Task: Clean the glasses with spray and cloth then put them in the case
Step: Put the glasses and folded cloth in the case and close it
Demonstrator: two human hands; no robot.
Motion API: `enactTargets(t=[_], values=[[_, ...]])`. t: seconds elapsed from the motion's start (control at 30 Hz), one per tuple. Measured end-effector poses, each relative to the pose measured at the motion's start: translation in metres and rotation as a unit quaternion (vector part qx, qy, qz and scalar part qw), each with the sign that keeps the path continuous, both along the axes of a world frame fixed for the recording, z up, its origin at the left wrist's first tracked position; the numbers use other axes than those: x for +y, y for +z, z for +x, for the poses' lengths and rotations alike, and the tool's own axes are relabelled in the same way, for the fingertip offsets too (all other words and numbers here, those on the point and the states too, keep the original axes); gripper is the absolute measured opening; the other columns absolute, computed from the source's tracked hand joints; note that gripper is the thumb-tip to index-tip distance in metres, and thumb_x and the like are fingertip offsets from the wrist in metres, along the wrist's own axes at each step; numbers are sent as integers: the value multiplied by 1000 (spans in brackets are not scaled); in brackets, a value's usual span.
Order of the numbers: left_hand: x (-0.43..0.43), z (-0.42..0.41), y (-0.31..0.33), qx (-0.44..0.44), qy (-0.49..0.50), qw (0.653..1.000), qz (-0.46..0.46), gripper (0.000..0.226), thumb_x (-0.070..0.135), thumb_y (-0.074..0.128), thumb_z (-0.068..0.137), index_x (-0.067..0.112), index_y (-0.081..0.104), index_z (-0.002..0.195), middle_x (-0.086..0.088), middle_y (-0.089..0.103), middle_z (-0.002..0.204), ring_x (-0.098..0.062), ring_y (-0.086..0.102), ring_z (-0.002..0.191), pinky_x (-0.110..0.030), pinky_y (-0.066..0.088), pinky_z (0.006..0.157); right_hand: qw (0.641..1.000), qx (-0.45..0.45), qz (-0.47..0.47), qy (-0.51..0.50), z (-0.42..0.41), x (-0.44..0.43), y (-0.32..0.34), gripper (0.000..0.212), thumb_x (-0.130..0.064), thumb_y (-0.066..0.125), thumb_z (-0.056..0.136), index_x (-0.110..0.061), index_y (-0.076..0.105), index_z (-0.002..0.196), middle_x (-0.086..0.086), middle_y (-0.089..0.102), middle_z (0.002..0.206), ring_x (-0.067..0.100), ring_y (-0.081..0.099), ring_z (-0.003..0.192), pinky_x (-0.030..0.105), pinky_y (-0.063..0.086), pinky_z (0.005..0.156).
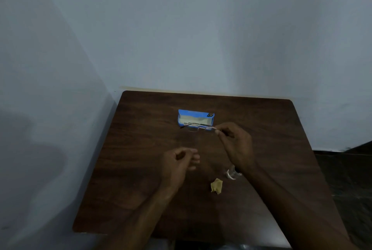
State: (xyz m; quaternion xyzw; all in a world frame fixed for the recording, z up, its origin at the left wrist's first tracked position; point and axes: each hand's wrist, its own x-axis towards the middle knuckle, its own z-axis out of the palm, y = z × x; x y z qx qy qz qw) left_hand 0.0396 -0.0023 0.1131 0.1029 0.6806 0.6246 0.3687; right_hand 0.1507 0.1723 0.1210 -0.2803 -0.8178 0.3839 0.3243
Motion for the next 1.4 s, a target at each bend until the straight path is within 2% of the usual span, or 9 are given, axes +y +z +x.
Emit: enactTargets(t=[0.17,0.33,0.43,0.6,0.7,0.8,1.07,1.2,1.4], values=[[16,-48,-57,269,0,956,-114,16,13,72,97,22,78,108,9,79,103,-2,74,95,-27,61,89,996,-48,-76,-29,-1,35,-20,12,-7,74,95,-19,73,95,-8,73,92,10,70,90,33,60,81],[58,-101,-96,422,-75,892,-145,24,13,65,102,13,73,125,-2,71,128,-9,58,122,-32,44,112,989,-94,-104,-39,-9,58,-44,13,-9,74,94,-22,73,91,-9,73,90,7,70,87,29,59,77],[83,-124,-112,424,-143,876,-178,32,11,61,104,11,67,136,-7,64,145,-20,57,136,-20,31,115,984,-119,-128,-40,-17,70,-54,10,-12,73,95,-21,72,91,-8,73,91,6,69,88,27,57,77],[116,-142,-113,373,-186,888,-193,39,10,50,109,14,58,147,-13,58,150,-29,55,137,-19,33,109,980,-151,-127,-34,-30,91,-68,7,-18,73,95,-24,72,91,-12,73,90,3,69,86,26,56,75],[131,-149,-115,391,-197,876,-203,43,14,52,108,18,54,151,-11,59,148,-28,59,131,-31,45,109,979,-152,-129,-32,-40,102,-73,8,-16,73,95,-23,73,91,-12,74,90,2,69,86,23,54,74],[140,-153,-118,436,-210,853,-197,53,11,66,97,16,55,149,-12,62,142,-31,65,122,-41,54,101,979,-154,-131,-37,-51,110,-75,9,-16,72,97,-22,72,91,-13,72,89,-4,67,83,10,49,67],[148,-165,-122,429,-243,842,-218,75,24,76,90,25,44,158,-4,46,158,-27,60,130,-44,56,103,978,-178,-105,-21,-89,124,-97,6,-19,68,100,-17,69,95,-8,70,96,-2,62,85,7,46,66],[149,-168,-126,419,-246,847,-213,75,26,78,91,26,43,158,-1,46,159,-25,69,115,-44,57,100,976,-205,-66,-35,-107,123,-109,6,-21,67,99,-20,68,93,-2,71,96,19,65,95,39,57,72],[150,-170,-127,443,-245,836,-211,75,34,78,91,25,44,157,-1,47,156,-22,60,128,-42,56,103,967,-248,-20,-49,-123,118,-118,8,-17,63,99,-18,67,92,5,71,95,31,58,102,44,52,78]])
